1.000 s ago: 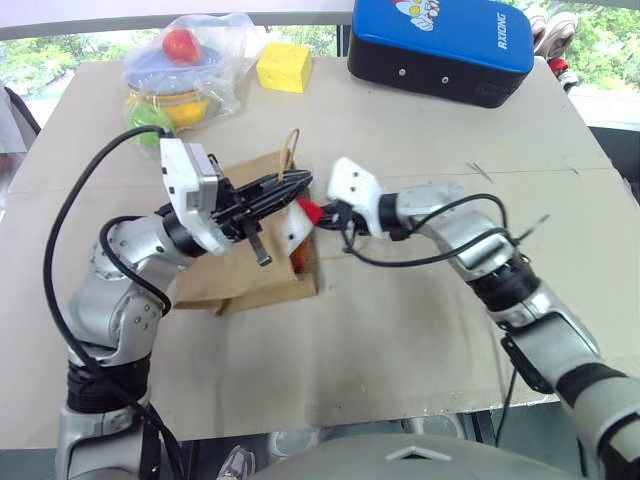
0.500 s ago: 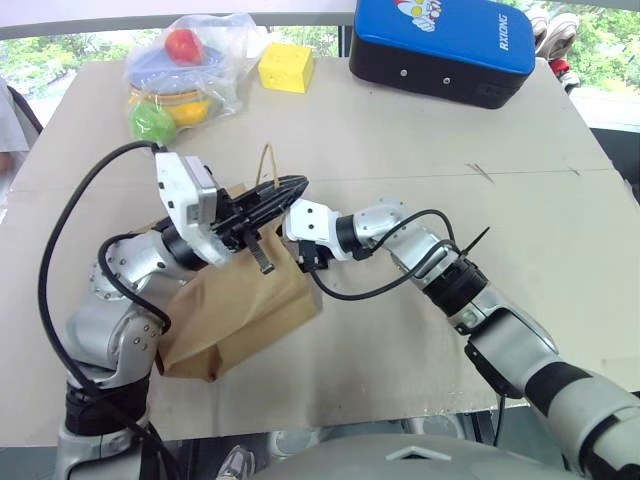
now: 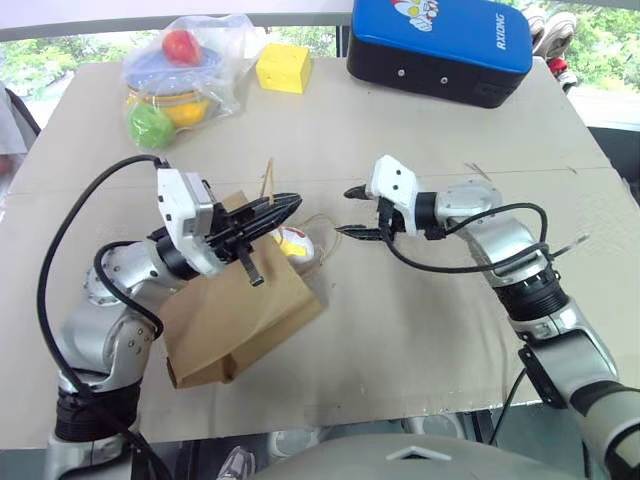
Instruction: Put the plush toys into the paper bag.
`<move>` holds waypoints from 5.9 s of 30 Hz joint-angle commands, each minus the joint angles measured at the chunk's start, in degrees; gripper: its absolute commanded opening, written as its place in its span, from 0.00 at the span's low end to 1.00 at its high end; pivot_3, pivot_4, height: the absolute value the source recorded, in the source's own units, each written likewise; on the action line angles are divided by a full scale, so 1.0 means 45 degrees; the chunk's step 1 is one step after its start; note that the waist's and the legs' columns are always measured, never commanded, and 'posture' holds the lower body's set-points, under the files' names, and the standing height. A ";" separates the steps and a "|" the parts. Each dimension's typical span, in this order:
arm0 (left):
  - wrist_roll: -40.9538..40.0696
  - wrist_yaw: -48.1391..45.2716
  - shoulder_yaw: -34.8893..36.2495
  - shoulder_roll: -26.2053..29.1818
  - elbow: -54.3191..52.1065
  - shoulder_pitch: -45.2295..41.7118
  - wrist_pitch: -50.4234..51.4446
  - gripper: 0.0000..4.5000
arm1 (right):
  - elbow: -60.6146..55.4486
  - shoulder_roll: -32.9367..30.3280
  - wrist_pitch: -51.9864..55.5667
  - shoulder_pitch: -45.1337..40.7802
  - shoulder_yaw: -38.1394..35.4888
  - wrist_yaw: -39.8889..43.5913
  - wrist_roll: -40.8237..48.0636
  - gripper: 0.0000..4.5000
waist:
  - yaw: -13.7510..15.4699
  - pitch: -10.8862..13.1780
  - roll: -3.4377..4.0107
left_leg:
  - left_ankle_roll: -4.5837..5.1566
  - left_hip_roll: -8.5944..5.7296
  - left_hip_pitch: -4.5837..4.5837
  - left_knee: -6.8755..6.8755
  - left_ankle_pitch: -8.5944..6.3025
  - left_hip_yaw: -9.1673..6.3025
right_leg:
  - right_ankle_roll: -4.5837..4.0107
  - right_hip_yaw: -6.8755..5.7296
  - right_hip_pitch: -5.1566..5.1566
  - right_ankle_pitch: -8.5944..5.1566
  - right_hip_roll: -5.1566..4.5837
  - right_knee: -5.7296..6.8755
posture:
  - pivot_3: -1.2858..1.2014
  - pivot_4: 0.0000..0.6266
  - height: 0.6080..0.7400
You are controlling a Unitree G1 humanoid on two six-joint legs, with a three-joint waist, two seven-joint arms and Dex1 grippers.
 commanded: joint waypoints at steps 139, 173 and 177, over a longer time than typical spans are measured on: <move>-0.0078 -0.0792 0.0771 0.1434 0.0617 -0.3351 0.0583 0.00 | 0.2248 0.2516 -0.0232 -0.2465 0.1739 0.1593 0.2170 0.98 | 0.0023 0.0006 -0.0003 | 0.0001 0.0009 -0.0202 0.0077 0.0002 -0.0063 | 0.0025 -0.0037 -0.0143 0.0020 0.0025 0.0042 | 0.52 0.24 1.00; 0.0241 -0.1345 0.0332 0.1283 0.1526 -0.3646 -0.0005 0.00 | -0.2991 0.2131 0.8460 0.3079 -0.3902 -0.4982 0.5719 0.62 | -0.0017 0.0004 -0.0006 | 0.0002 0.0003 -0.0192 0.0085 0.0002 -0.0079 | 0.0027 -0.0038 -0.0120 0.0019 0.0031 0.0034 | 0.52 0.24 1.00; 0.0187 -0.1209 0.0464 0.1321 0.1330 -0.3472 0.0084 0.00 | -0.2770 0.2267 0.8289 0.3031 -0.3716 -0.4950 0.5810 0.17 | -0.0014 0.0004 -0.0006 | 0.0002 0.0003 -0.0192 0.0085 0.0002 -0.0082 | 0.0027 -0.0038 -0.0120 0.0018 0.0032 0.0035 | 0.52 0.24 1.00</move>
